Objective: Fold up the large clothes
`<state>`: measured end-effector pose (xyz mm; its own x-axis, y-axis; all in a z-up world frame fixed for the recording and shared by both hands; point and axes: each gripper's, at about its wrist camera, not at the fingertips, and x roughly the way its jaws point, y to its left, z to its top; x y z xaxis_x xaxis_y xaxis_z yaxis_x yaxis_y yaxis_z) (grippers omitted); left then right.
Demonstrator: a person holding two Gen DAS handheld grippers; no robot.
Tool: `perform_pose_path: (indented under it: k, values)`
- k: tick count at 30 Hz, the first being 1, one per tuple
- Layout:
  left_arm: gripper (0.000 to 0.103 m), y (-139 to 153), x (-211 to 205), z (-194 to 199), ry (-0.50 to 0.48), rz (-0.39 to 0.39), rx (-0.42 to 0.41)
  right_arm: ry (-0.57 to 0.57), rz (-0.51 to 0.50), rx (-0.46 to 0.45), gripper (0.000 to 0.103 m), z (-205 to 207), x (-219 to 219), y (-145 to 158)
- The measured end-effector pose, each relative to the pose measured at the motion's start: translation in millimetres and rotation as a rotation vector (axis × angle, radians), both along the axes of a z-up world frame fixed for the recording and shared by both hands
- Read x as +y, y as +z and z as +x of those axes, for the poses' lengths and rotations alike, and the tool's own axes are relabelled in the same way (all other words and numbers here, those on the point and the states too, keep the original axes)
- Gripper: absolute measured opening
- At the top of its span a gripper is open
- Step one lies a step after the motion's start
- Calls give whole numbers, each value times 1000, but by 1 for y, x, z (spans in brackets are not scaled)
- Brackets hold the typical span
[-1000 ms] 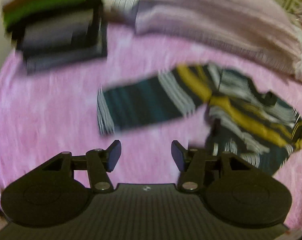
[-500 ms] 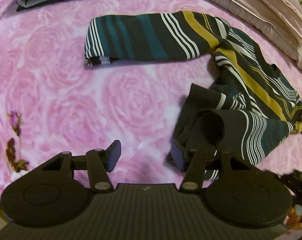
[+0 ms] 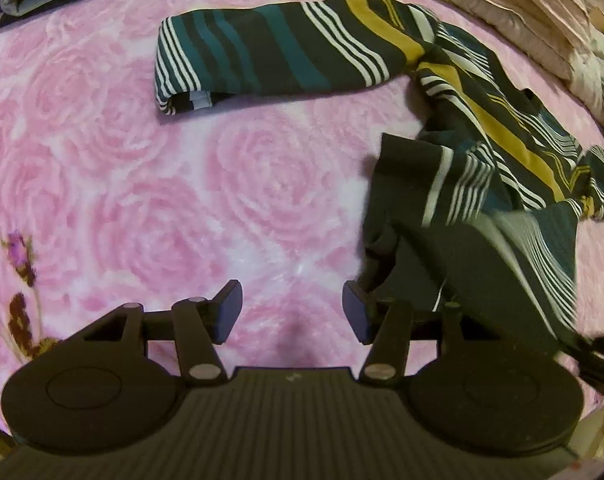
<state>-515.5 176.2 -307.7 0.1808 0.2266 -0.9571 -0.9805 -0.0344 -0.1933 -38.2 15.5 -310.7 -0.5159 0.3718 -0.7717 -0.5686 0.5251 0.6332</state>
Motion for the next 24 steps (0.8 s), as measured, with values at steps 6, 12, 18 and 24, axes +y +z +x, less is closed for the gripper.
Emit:
perform_pose_path:
  k: [6,12,18,24]
  values:
    - [50,-5,-3,17,-89,11,-41,26,-214,-400,3,107,-69,36]
    - [56,-19,3,51,-174,-8,-139,-204,-202,-386,49,133,-89,10]
    - [57,-46,-23,79,-275,-107,-223,-157,-166,-382,50,125,-106,-17]
    - [56,-64,-53,102,-281,-148,-144,-132,-121,-398,50,116,-122,-28]
